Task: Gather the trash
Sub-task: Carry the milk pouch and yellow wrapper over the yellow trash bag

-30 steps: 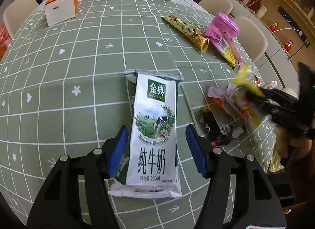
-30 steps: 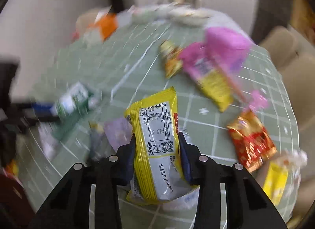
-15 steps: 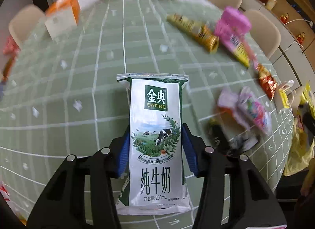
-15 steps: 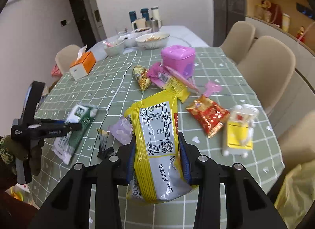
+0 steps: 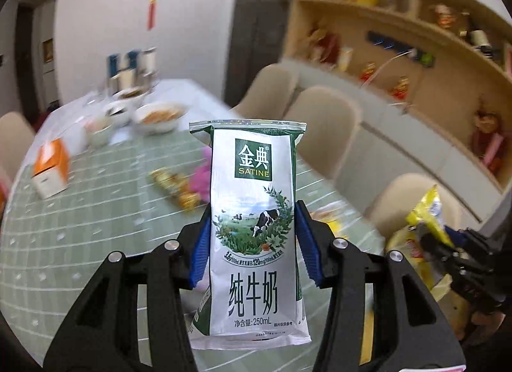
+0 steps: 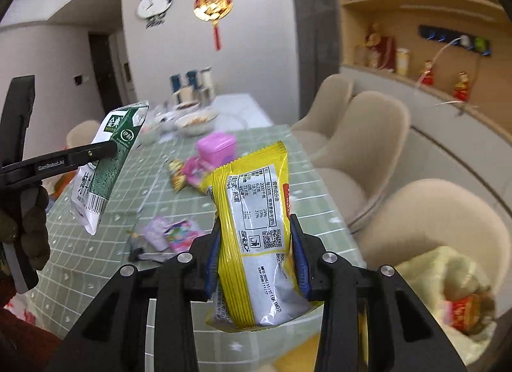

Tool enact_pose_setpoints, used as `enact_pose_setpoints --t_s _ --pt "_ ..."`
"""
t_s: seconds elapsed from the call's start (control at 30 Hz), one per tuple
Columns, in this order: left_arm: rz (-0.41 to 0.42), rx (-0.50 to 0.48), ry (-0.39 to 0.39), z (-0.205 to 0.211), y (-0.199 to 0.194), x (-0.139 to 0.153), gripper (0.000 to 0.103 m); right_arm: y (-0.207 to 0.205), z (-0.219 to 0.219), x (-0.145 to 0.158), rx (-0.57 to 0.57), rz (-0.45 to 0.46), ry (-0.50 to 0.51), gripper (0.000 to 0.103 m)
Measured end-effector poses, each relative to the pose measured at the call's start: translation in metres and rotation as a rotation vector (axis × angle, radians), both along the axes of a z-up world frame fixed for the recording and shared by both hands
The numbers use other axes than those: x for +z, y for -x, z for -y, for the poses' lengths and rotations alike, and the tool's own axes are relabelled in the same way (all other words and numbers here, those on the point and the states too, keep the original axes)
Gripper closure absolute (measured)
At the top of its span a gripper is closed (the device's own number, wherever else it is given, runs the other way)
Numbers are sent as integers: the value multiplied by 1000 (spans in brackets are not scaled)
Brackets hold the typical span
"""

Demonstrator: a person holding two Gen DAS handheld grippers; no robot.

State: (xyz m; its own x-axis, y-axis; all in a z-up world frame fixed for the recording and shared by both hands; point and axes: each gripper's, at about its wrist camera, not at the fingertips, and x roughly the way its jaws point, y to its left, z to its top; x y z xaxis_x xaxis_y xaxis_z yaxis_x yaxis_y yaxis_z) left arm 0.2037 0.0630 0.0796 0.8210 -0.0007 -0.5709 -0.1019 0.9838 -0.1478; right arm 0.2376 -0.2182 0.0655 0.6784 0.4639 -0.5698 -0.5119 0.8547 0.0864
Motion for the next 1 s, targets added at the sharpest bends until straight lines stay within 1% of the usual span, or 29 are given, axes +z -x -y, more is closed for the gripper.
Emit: enact_pose_setpoints --t_s 0.07,0.13,0.27,0.4,0.53,0.73,0.83,1.0 --pt "18 -54 18 22 -8 2 57 1 22 6 -49 27 9 67" --pt "15 -124 49 48 -19 1 57 5 42 11 -91 47 15 67" --pt "12 -233 87 94 -37 -1 57 12 82 18 -170 83 28 67" --pt "15 -325 111 144 -47 -3 57 20 116 20 -228 104 37 66" --pt "17 -391 125 189 -51 -5 57 28 146 17 -276 111 40 66" --pt "6 -456 143 245 -67 -13 57 29 196 9 -347 108 35 66" --pt "-5 -474 160 265 -74 -18 57 26 231 3 -409 87 10 66" --pt "-33 -494 177 303 -94 -32 57 21 276 -8 -486 50 -13 66"
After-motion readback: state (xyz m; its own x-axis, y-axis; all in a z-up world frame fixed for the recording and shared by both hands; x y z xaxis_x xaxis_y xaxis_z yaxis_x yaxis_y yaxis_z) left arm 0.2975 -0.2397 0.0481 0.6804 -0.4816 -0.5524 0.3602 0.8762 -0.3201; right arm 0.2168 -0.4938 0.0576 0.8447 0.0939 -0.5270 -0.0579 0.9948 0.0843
